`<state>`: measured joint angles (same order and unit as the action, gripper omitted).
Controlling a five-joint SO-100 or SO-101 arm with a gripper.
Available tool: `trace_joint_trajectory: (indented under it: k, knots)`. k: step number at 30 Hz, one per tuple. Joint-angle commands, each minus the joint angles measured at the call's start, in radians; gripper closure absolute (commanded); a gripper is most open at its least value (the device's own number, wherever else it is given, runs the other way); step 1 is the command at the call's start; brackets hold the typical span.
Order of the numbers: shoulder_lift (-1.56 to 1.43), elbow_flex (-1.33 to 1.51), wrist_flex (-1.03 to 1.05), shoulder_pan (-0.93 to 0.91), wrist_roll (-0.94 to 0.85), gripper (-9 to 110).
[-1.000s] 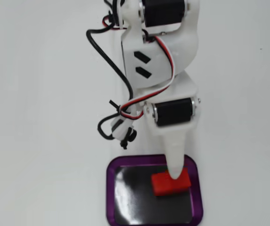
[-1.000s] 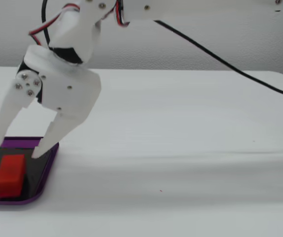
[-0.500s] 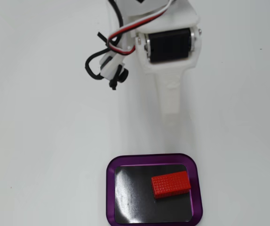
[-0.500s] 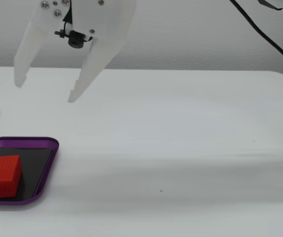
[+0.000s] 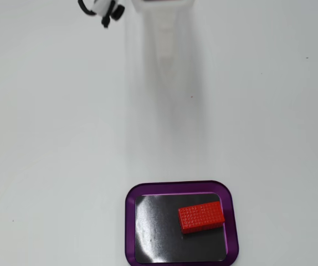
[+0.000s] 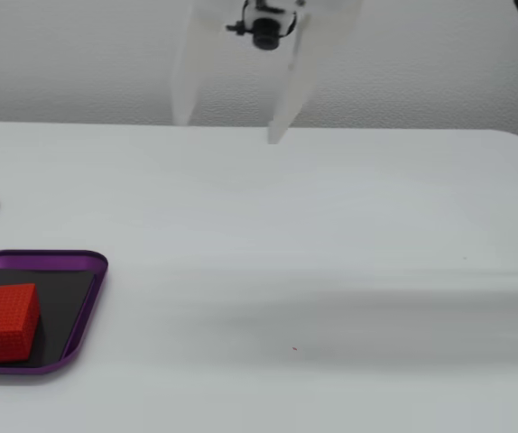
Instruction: Pick up the cube and place it in the box.
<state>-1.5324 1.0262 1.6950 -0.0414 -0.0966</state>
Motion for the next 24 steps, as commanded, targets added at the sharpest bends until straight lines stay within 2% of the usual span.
trace_joint_trajectory:
  k: [1, 11, 19, 24]
  knots:
    - [-0.252, 0.213, -0.018, -0.005, -0.002, 81]
    - [-0.847, 0.873, -0.235, -0.038, -0.003, 81]
    - [-1.307, 1.434, -0.523, -0.048, 0.011, 81]
    - [-1.592, 1.735, -0.632, -0.048, 0.011, 81]
